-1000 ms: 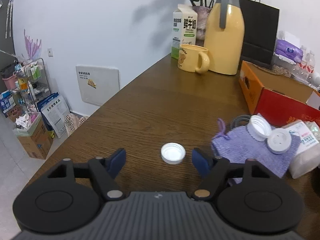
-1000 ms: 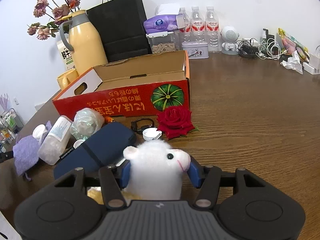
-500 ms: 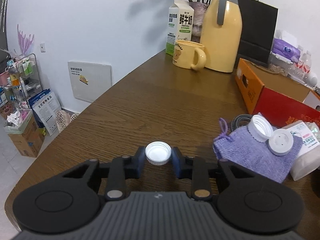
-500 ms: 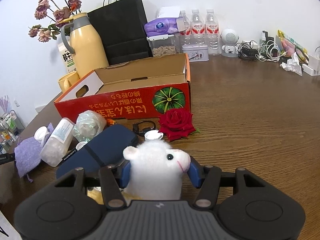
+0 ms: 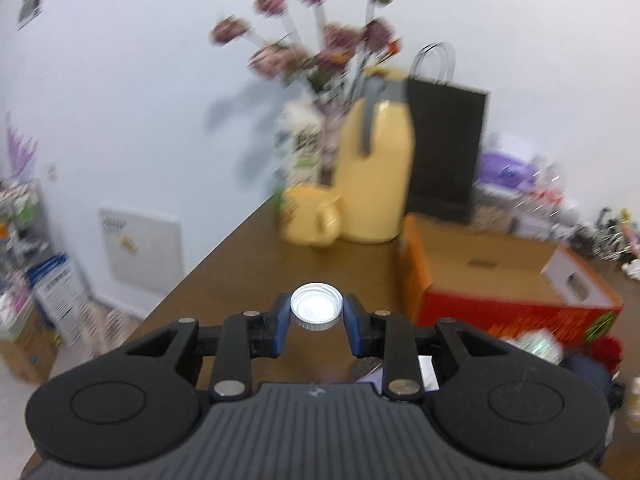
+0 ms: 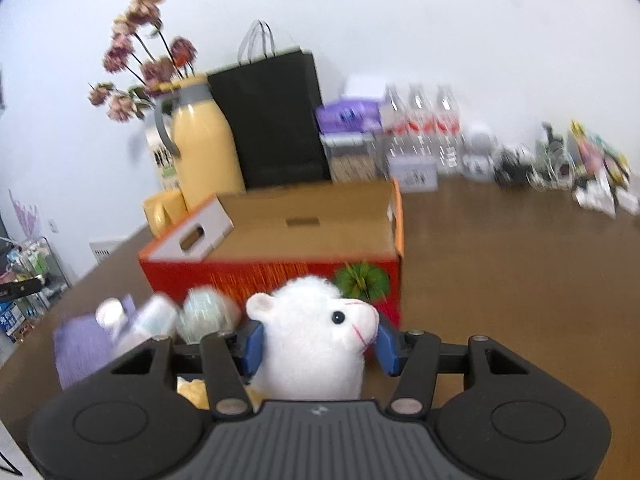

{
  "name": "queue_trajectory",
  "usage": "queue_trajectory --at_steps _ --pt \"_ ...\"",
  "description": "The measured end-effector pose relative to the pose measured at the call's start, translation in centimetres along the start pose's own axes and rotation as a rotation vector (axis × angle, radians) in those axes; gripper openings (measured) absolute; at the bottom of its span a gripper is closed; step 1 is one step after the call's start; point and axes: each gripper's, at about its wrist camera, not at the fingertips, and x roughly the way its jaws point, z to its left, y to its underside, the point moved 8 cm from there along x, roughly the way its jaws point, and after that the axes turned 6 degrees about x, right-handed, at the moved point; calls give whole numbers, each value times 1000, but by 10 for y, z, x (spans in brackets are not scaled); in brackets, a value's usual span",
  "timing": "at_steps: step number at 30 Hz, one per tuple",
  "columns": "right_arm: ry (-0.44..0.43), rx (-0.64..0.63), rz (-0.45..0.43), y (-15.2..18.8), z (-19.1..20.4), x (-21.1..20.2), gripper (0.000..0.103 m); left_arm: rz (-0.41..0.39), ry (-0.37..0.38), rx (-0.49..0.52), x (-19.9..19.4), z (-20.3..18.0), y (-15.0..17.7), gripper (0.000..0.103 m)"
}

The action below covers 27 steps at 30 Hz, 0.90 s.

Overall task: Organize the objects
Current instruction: 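Carry the sheep and cap into the cardboard box and open both grippers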

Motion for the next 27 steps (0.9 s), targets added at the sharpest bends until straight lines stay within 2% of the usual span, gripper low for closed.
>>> queue_trajectory --at_steps 7,13,17,22,27 --pt "-50 -11 -107 -57 18 26 53 -85 133 18 22 -64 -48 29" --pt "-75 11 -143 -98 26 68 53 -74 208 30 61 -118 -63 29" --pt "-70 12 -123 -109 28 108 53 -34 212 37 98 -148 -64 29" --pt "-9 -13 -134 -114 22 152 53 20 183 47 137 -167 -53 29" --pt "32 -43 -58 -101 10 186 53 108 170 72 166 -173 -31 29"
